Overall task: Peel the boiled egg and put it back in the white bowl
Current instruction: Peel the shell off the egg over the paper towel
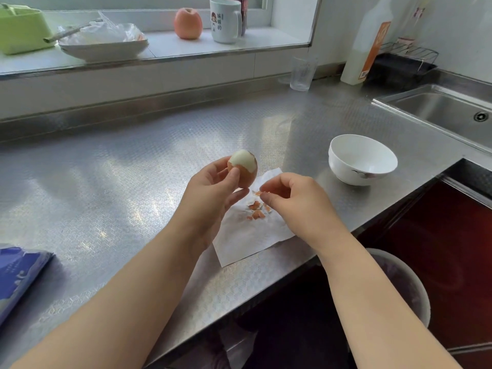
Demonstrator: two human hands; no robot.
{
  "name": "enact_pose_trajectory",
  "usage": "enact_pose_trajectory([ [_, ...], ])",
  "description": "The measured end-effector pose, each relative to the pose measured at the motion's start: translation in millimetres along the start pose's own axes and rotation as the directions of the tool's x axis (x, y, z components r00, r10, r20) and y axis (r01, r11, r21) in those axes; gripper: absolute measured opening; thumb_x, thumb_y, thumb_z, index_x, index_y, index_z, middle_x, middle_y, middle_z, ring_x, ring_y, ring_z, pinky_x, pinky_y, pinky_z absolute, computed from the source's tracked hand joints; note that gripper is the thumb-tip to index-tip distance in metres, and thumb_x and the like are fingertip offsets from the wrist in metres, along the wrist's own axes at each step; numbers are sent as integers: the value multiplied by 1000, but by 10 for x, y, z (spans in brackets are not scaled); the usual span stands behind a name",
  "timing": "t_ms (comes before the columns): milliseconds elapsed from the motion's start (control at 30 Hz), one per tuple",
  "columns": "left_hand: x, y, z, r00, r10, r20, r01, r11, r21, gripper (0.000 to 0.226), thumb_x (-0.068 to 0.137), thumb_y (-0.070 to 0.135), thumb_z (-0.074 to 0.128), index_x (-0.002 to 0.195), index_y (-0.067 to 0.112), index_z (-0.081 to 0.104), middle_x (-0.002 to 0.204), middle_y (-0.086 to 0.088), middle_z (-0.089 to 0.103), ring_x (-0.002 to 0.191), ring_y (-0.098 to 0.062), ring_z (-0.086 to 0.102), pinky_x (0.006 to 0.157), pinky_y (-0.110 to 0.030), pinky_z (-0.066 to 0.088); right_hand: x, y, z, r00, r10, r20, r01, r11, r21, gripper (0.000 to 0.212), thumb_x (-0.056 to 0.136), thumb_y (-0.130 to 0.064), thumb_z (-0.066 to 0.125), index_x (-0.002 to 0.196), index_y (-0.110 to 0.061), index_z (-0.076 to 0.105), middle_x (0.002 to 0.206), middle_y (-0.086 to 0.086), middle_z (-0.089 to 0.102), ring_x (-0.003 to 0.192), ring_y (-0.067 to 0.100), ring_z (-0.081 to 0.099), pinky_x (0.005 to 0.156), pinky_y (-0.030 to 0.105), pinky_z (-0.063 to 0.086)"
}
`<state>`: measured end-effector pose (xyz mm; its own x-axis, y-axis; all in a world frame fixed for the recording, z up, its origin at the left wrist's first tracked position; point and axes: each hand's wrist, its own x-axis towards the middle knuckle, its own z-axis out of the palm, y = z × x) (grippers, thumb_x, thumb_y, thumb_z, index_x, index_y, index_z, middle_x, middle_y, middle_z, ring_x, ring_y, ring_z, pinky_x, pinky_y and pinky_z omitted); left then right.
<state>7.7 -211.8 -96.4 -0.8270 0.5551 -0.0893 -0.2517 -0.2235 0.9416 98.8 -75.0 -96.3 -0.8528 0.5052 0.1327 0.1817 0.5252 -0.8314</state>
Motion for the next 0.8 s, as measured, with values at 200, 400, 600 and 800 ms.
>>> enact_pose_trajectory([
  [200,-16,21,-7,995,-33,96,41,996,-79,31,100,5,50,130,4,58,114,-8,73,103,-14,71,83,-25,57,45,-18,-35,999,-41,-15,42,995,87,10,86,-21,69,92,-28,73,81,-19,71,81,-7,65,76,11,46],
  [400,-26,3,11,990,-17,137,23,999,-40,31,98,10,56,128,8,60,107,-6,76,98,-16,72,78,-24,57,78,-142,-14,986,-51,-161,98,948,304,25,80,-34,76,102,-26,68,94,-9,71,82,1,66,73,12,51],
  [600,-23,-9,-3,992,14,129,-14,1000,-3,40,77,24,71,117,17,67,108,-7,77,103,-23,73,77,-24,57,77,-157,-6,981,-26,-194,101,917,386,9,81,-29,75,88,-24,73,80,-12,75,76,0,68,71,16,53],
  [800,-31,-16,17,992,8,127,-19,997,79,53,73,19,83,123,17,67,118,-8,74,108,-24,71,88,-31,55,58,-132,15,957,-76,-280,125,979,161,13,91,-26,64,94,-18,73,84,-10,72,78,0,65,71,12,49],
])
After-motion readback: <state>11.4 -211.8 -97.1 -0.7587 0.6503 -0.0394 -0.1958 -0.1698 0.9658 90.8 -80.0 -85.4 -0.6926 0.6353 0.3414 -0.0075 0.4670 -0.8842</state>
